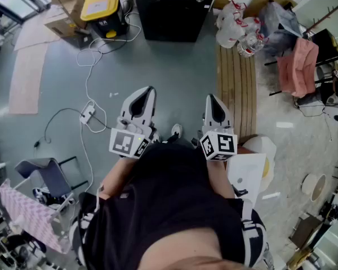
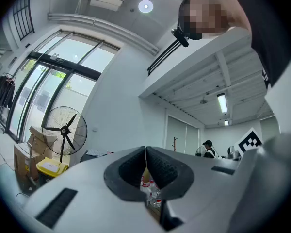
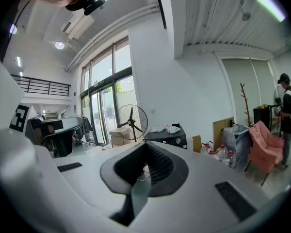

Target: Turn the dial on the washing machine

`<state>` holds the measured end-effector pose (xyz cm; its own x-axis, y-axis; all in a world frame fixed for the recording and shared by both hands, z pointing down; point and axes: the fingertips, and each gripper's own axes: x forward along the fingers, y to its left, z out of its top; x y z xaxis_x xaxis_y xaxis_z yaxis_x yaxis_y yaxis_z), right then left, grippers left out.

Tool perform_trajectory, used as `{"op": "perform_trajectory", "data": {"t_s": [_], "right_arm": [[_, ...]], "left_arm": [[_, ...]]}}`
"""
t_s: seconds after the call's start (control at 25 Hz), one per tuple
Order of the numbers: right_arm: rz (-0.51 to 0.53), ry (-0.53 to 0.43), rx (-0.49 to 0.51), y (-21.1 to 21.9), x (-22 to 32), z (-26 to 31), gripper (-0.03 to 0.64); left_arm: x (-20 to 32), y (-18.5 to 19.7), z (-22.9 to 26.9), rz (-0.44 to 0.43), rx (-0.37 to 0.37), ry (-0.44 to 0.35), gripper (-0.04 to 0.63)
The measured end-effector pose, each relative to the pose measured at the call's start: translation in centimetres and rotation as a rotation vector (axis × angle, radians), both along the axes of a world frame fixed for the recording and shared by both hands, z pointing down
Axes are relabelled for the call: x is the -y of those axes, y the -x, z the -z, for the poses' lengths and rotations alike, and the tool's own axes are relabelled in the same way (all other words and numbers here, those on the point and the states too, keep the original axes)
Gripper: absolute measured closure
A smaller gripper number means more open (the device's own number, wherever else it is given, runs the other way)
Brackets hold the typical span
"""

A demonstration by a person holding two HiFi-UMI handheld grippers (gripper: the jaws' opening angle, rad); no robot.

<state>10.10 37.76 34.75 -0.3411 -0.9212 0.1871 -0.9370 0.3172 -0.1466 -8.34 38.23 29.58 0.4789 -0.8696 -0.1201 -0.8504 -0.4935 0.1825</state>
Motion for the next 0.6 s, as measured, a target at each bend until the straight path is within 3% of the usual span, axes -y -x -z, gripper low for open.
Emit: {"op": "perform_trajectory", "data": {"t_s": [0.52,0.6], "right_arm": [[0.008,-0.030,0.024,-0.7,0.0,0.5,0.592],[0.023,-0.041,0.023,-1.0,0.3,0.3,0.551]], "left_arm": [[-0.3,-0.9,-0.2,0.004,0.003,0.004,0.573],[-0.2,-1.4,-0.4,0.004,0.006,0.007,0.572]]}}
